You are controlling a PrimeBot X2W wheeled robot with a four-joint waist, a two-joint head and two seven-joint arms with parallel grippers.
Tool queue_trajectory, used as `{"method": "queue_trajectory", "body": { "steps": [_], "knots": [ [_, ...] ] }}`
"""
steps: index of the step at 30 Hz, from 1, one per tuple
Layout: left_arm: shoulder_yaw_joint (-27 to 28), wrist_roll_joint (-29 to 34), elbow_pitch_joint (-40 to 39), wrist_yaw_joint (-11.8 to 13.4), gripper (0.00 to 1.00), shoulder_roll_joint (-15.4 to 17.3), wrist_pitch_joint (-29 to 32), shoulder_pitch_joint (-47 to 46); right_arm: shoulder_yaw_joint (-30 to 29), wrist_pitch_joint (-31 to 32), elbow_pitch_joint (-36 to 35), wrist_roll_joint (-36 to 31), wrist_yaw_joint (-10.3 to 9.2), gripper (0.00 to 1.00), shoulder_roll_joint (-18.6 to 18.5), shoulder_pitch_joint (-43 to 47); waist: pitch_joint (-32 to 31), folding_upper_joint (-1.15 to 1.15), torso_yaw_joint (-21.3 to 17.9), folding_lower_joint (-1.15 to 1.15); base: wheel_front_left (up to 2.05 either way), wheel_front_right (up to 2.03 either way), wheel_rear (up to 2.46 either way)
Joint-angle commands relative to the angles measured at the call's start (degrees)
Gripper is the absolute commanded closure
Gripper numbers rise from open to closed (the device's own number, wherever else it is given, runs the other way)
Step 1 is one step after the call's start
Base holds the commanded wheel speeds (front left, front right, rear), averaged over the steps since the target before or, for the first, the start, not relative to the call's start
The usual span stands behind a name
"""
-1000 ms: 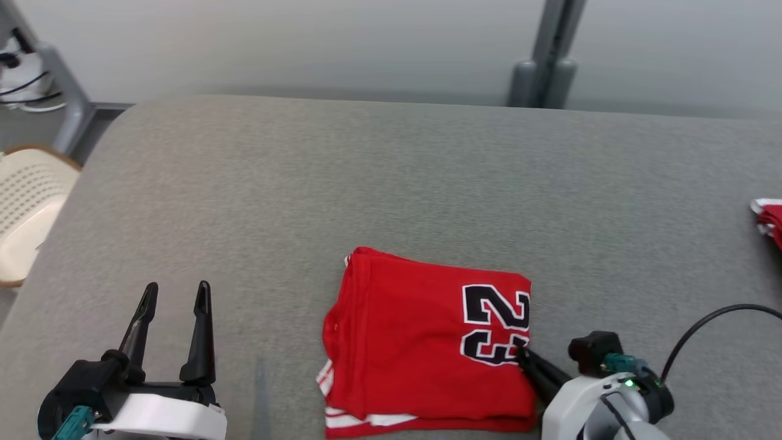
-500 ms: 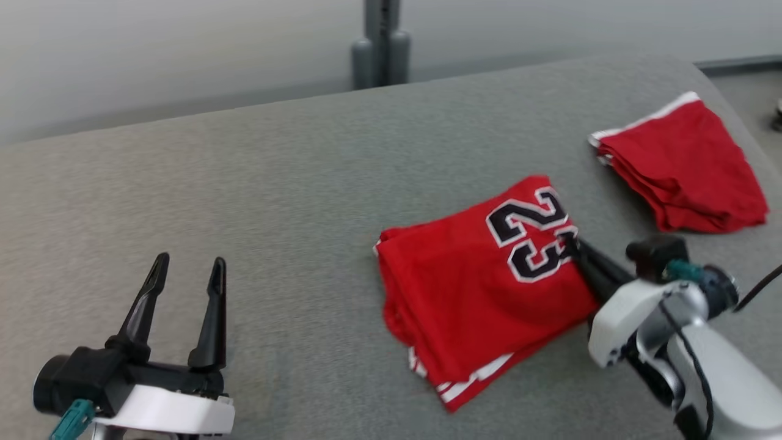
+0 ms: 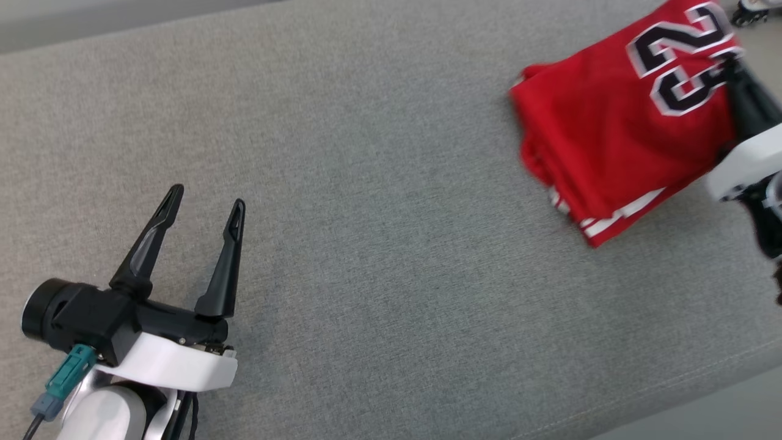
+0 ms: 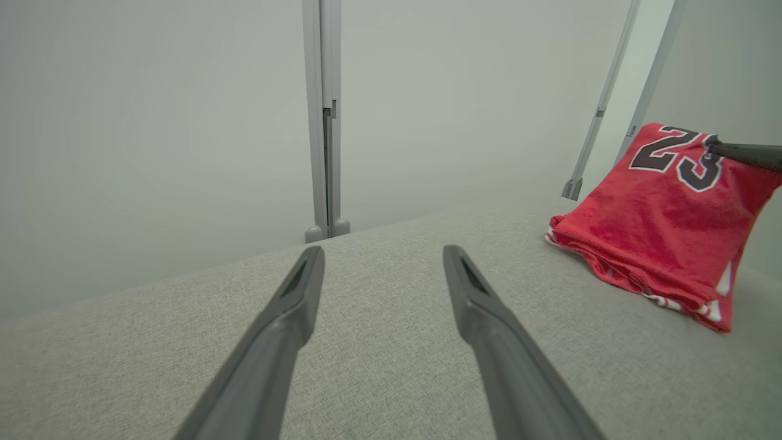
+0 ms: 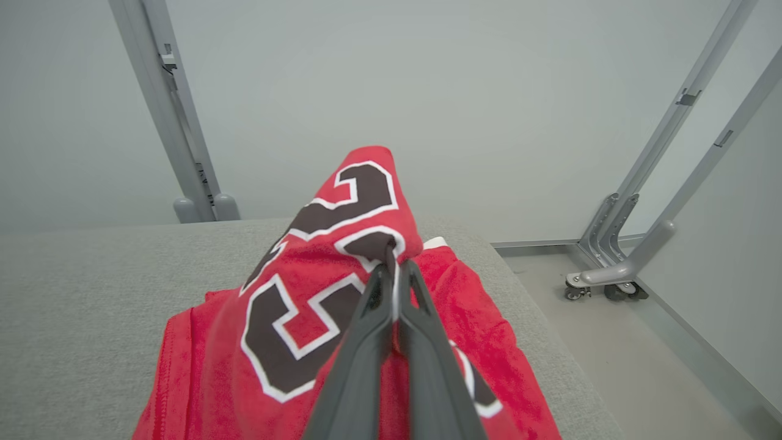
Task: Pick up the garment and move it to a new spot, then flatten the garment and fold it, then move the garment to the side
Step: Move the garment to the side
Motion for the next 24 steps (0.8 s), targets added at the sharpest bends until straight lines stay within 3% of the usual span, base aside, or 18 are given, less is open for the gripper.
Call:
{"method": "queue_trajectory", "body": {
  "steps": [1,10,15,17,18,24],
  "knots": [
    [0.0,0.6,-0.4,-0.4,0.00,0.5,0.0,-1.3,-1.1,-1.0,0.9,0.9,-0.01,1.00,-0.9,-1.3,2.4,0.00,0.6,0.00,0.00,0.00,0.00],
    [-0.7,2.0,-2.7,-1.4,0.00,2.6,2.3,-5.5,-8.2,-3.6,9.9,4.2,-0.01,1.00,-8.3,-6.3,9.5,0.00,2.9,0.00,0.00,0.00,0.00],
    [-1.0,2.7,-4.0,-1.6,0.00,3.4,3.3,-6.9,-9.6,-4.0,14.1,4.2,-0.01,1.00,-9.1,-7.6,12.3,0.00,3.8,0.00,0.00,0.00,0.00],
    [-1.0,2.8,-4.4,-1.5,0.00,3.7,3.5,-7.1,-9.7,-4.3,14.9,3.6,-0.01,0.50,-9.0,-8.0,12.7,0.00,3.8,0.00,0.00,0.00,0.00],
    [-1.0,2.8,-4.5,-1.4,0.00,3.7,3.5,-7.1,-9.8,-4.2,15.3,3.3,-0.01,0.00,-9.0,-8.1,12.9,0.00,3.7,0.00,0.00,0.00,0.00],
    [-1.2,2.5,-4.2,-1.3,0.00,3.8,3.1,-6.8,-11.0,-4.5,16.4,1.9,-0.01,0.00,-8.0,-6.0,11.4,0.00,2.9,0.00,0.00,0.00,0.00]
  ]
}}
